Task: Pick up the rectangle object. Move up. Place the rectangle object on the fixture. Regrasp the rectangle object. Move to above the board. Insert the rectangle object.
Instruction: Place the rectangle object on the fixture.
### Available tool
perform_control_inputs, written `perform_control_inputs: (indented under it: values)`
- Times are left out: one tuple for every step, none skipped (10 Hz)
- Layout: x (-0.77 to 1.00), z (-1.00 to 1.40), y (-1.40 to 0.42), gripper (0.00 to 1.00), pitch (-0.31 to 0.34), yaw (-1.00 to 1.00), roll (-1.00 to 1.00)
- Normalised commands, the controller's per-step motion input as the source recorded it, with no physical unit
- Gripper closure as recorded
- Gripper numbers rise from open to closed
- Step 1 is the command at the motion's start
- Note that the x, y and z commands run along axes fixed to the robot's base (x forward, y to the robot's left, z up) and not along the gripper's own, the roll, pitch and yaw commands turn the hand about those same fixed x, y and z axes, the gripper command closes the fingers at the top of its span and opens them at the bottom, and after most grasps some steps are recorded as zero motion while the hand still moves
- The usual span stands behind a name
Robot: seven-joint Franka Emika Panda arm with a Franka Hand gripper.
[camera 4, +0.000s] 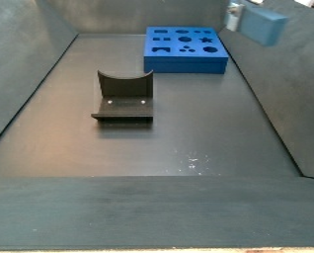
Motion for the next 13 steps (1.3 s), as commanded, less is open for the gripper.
perform_control_inputs:
  values:
    - [1.00,-0.10,-0.22,1.00,-0.286,-1.00,0.11]
    - [1.00,-0.10,-0.21,1.00,-0.292,-1.00,0.11]
    - [1.00,-0.10,-0.19,1.00,-0.311,-1.00,0.14]
    - [1.00,-0.10,-0.18,1.00,-0.324,-1.00,0.16]
    - [1.00,-0.10,-0.16,1.00,-0.215,-0.46,0.16]
    - [1.00,-0.09,-0.15,1.00,-0.127,-0.25,0.16]
    - [1.00,-0.09,-0.13,1.00,-0.052,-0.11,0.15]
    - [1.00,-0.09,-0.12,1.00,-0.016,-0.07,0.15]
    - [1.00,-0.09,-0.11,1.00,0.000,-0.03,0.15]
    - [1.00,-0.09,-0.10,1.00,0.011,-0.01,0.14]
    - [1.00,-0.08,-0.09,1.00,0.024,0.01,0.14]
    - [1.00,-0.08,-0.08,1.00,0.035,0.02,0.14]
    - [1.00,0.13,0.41,1.00,0.147,-0.06,-1.00]
